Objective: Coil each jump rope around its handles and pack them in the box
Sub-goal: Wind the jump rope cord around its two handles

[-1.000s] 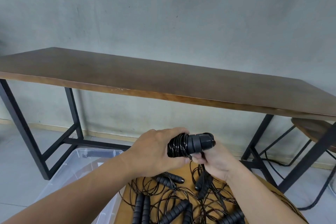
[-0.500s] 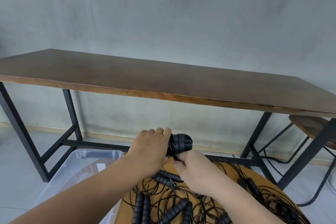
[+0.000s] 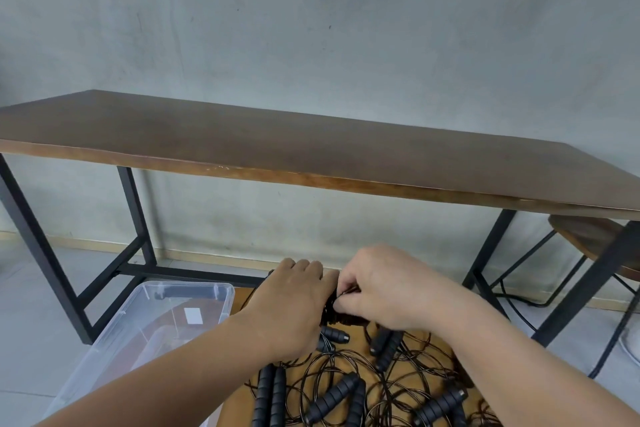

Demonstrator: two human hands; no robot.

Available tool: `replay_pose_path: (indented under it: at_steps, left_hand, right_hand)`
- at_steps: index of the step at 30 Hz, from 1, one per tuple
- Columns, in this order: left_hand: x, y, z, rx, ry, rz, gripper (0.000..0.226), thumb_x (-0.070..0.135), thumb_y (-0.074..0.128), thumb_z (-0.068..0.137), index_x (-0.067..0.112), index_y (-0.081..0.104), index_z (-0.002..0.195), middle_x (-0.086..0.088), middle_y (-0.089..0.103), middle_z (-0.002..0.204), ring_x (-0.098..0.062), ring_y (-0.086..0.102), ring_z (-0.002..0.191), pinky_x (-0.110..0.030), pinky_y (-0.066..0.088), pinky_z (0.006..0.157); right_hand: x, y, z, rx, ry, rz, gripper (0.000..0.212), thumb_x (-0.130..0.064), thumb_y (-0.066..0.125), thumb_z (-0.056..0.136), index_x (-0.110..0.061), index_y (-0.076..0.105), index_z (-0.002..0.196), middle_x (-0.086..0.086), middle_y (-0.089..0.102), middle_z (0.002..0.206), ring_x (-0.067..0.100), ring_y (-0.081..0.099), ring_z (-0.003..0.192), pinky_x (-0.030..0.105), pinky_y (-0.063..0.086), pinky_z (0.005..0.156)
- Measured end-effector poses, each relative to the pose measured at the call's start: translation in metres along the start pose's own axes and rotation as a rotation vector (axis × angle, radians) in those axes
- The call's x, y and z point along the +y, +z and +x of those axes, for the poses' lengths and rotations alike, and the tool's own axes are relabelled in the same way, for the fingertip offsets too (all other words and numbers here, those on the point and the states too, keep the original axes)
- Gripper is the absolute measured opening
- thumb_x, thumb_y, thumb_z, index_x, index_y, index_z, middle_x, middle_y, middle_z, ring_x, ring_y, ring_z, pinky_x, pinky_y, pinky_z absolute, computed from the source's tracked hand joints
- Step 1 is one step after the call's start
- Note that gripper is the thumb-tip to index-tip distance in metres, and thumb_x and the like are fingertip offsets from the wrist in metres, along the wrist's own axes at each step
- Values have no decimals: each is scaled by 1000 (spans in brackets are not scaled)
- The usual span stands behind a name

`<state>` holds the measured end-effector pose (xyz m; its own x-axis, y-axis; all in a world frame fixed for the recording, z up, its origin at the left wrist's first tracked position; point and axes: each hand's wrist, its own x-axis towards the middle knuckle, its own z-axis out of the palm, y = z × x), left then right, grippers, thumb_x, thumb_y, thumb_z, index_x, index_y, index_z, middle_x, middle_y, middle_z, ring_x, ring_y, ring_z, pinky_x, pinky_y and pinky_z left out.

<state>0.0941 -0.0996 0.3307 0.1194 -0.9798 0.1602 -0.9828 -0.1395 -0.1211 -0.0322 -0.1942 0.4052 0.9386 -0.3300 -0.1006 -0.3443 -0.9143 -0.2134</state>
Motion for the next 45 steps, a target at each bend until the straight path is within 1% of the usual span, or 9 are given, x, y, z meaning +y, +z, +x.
replay_pose_path:
  at_steps: [6,11,16,20,23,29,33,35,45]
  left_hand:
    - [-9,-8,-6,41,82,-314,39,38,60,83,33,42,117,15,45,94,-10,41,86,-28,35,82]
    - [-9,-20,-13,-54,81,-497,51,41,64,88,31,37,130,12,53,107,-11,51,96,-29,43,85]
    - [-10,-28,-16,-72,19,-695,65,38,69,86,40,27,135,13,58,111,-8,56,99,-27,48,89]
    - [-11,-26,-16,-90,-23,-874,87,32,71,87,60,11,144,15,62,115,-7,60,104,-26,48,96]
    - [-14,-19,-14,-57,-35,-936,75,33,70,86,63,26,139,20,58,124,-3,56,113,-26,45,101]
    - [-14,-7,-7,21,-111,-1062,58,38,73,80,54,45,128,18,63,115,-2,58,108,-27,47,96]
    - [-16,-5,-1,82,-182,-1014,55,49,68,82,50,42,130,16,62,113,-4,58,105,-30,48,95]
    - [-16,-4,1,102,-213,-897,53,49,67,85,48,38,131,14,60,114,-7,57,102,-30,48,92]
    - [0,11,5,169,-233,-232,62,41,57,91,34,22,142,3,50,121,-18,51,110,-31,41,96]
  right_hand:
    - [35,-17,13,-21,-9,451,16,-36,84,73,-23,79,81,-9,72,77,5,65,74,28,55,72]
    - [52,-4,20,-48,1,772,14,-29,83,73,-19,76,79,-8,66,69,2,60,65,19,48,61]
    - [67,24,23,-65,55,1212,18,-29,83,71,-16,76,82,7,70,85,24,66,81,38,54,78]
    - [67,49,25,-21,131,1446,17,-25,73,82,-10,74,89,8,64,80,19,54,68,28,45,60]
    - [61,59,24,35,143,1605,30,-2,44,99,-6,70,84,6,51,66,11,35,53,18,28,43]
    - [50,67,21,139,144,1573,23,-3,41,102,6,61,107,2,41,56,8,32,50,22,21,49]
    - [39,75,17,192,257,1550,26,-14,43,105,3,64,106,1,56,66,7,35,49,21,24,48]
    - [32,78,15,186,295,1439,27,-15,44,105,0,66,100,6,54,76,8,37,50,21,26,48]
    - [8,67,1,-73,358,800,29,-24,45,104,-12,58,82,-4,56,56,7,48,42,20,41,45]
